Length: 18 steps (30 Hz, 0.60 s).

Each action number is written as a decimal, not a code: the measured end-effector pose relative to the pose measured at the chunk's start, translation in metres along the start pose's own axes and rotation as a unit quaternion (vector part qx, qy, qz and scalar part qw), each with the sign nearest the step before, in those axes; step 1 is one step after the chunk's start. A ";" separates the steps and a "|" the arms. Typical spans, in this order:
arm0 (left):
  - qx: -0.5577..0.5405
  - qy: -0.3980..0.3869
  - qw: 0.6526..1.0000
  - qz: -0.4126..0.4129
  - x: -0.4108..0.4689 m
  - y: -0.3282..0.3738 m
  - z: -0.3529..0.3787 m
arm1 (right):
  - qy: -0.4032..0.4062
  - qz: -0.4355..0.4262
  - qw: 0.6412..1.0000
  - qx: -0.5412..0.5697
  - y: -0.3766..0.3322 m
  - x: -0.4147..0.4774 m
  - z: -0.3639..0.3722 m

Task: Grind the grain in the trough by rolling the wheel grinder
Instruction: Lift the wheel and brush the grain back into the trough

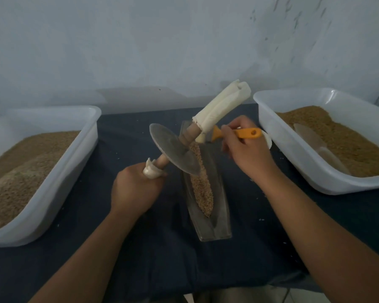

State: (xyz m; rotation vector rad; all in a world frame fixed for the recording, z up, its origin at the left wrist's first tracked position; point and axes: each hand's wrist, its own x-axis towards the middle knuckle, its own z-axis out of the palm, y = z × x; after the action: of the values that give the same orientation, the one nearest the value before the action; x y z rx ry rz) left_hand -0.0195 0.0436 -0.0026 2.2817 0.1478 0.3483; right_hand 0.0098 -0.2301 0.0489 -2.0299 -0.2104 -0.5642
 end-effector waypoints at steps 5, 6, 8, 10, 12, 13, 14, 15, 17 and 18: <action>-0.003 0.004 1.000 0.001 0.001 -0.002 -0.001 | -0.135 0.016 0.981 -0.139 0.005 0.012 0.027; -0.004 0.005 1.000 0.001 0.001 -0.002 -0.001 | -0.150 0.010 0.976 -0.158 0.006 0.012 0.026; -0.003 0.008 1.000 0.001 0.002 -0.002 -0.002 | -0.156 -0.012 0.974 -0.166 0.006 0.011 0.019; -0.004 0.008 1.000 -0.002 0.002 -0.002 -0.002 | -0.114 -0.036 0.983 -0.137 0.003 0.013 0.011; -0.009 0.005 1.000 -0.006 0.002 -0.002 -0.002 | -0.080 -0.047 0.989 -0.114 -0.002 0.020 0.011; -0.014 0.004 1.000 -0.009 0.002 -0.001 -0.002 | -0.086 -0.043 0.989 -0.112 -0.003 0.024 0.013; -0.019 0.004 1.000 -0.012 0.002 -0.001 -0.002 | -0.104 -0.037 0.987 -0.118 -0.005 0.027 0.016; -0.021 0.005 1.000 -0.014 0.002 -0.001 -0.003 | -0.130 -0.031 0.982 -0.135 -0.005 0.029 0.019; -0.020 0.007 1.000 -0.016 0.003 -0.002 -0.003 | -0.182 -0.022 0.966 -0.182 -0.002 0.030 0.023; -0.021 0.007 1.000 -0.017 0.003 -0.002 -0.004 | -0.198 -0.024 0.960 -0.197 0.000 0.030 0.022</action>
State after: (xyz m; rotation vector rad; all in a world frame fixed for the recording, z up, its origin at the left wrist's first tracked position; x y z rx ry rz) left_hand -0.0173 0.0485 -0.0013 2.2328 0.1849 0.3464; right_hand 0.0426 -0.2137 0.0539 -2.5236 -0.4127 -0.2306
